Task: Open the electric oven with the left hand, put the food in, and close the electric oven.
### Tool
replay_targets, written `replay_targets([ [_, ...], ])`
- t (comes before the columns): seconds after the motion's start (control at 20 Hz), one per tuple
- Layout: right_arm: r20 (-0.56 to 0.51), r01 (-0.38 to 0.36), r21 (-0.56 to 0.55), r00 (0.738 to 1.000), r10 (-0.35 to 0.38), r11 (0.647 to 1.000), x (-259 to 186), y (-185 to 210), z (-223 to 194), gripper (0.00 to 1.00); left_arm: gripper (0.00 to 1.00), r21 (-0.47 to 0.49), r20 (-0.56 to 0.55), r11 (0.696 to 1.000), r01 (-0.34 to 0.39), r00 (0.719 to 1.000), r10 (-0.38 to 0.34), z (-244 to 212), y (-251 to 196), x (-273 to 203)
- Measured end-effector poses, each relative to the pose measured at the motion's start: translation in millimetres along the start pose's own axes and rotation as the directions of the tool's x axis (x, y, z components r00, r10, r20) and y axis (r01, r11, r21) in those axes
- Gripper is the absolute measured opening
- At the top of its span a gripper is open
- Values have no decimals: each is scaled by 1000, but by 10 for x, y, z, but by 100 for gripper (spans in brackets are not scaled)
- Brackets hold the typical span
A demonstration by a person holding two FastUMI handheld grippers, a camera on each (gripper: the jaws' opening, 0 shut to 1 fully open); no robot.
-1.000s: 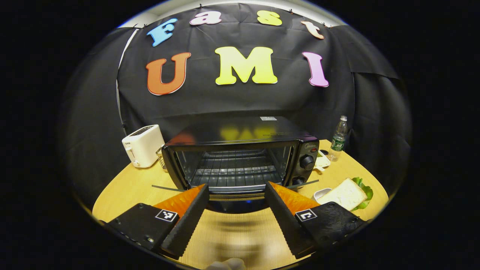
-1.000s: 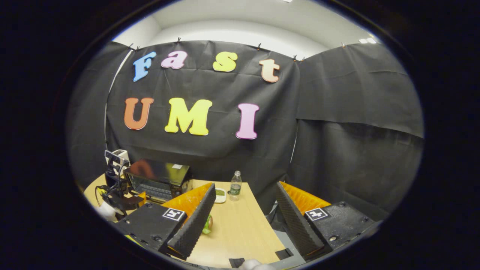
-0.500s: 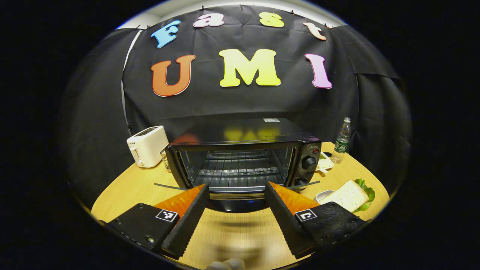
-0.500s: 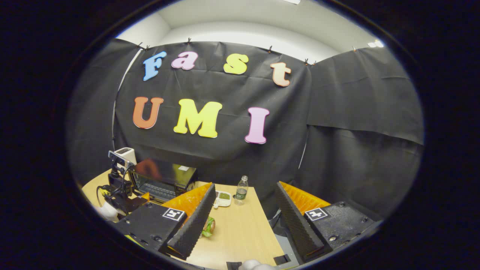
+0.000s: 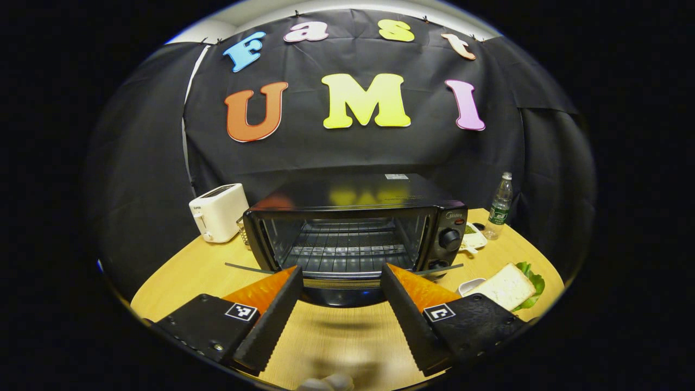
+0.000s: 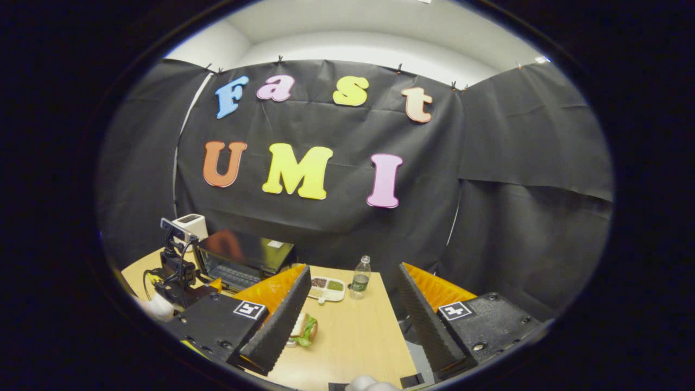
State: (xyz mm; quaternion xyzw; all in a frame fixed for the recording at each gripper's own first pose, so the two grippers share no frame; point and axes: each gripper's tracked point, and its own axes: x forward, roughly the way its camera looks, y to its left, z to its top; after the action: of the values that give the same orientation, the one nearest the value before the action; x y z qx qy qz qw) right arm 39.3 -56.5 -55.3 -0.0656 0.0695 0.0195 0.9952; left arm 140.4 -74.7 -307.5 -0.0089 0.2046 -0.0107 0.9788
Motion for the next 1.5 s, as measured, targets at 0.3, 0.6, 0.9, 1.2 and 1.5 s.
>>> replay_targets([
  [0.3, -1, -30, -11, 1000, 30, 999, 21, 27, -33, 96, 96, 4, -8, 1000, -5, 1000, 5, -144, -12, -89],
  [0.6, -7, -47, -17, 999, 47, 999, 71, 85, -51, 100, 96, -3, -22, 1000, 3, 1000, -3, -295, -10, -152],
  [0.9, -23, -46, -17, 999, 46, 999, 144, 95, -109, 95, 96, 1, -80, 1000, 17, 997, -16, -716, -10, -272],
  [1.2, -55, -48, -15, 997, 47, 999, 209, 120, -235, 100, 96, 15, -156, 1000, 23, 988, -20, -1088, -26, -289],
  [1.5, -67, -51, -17, 997, 50, 999, 272, 137, -265, 100, 95, 1, -229, 1000, 18, 973, -17, -1394, 14, -289],
])
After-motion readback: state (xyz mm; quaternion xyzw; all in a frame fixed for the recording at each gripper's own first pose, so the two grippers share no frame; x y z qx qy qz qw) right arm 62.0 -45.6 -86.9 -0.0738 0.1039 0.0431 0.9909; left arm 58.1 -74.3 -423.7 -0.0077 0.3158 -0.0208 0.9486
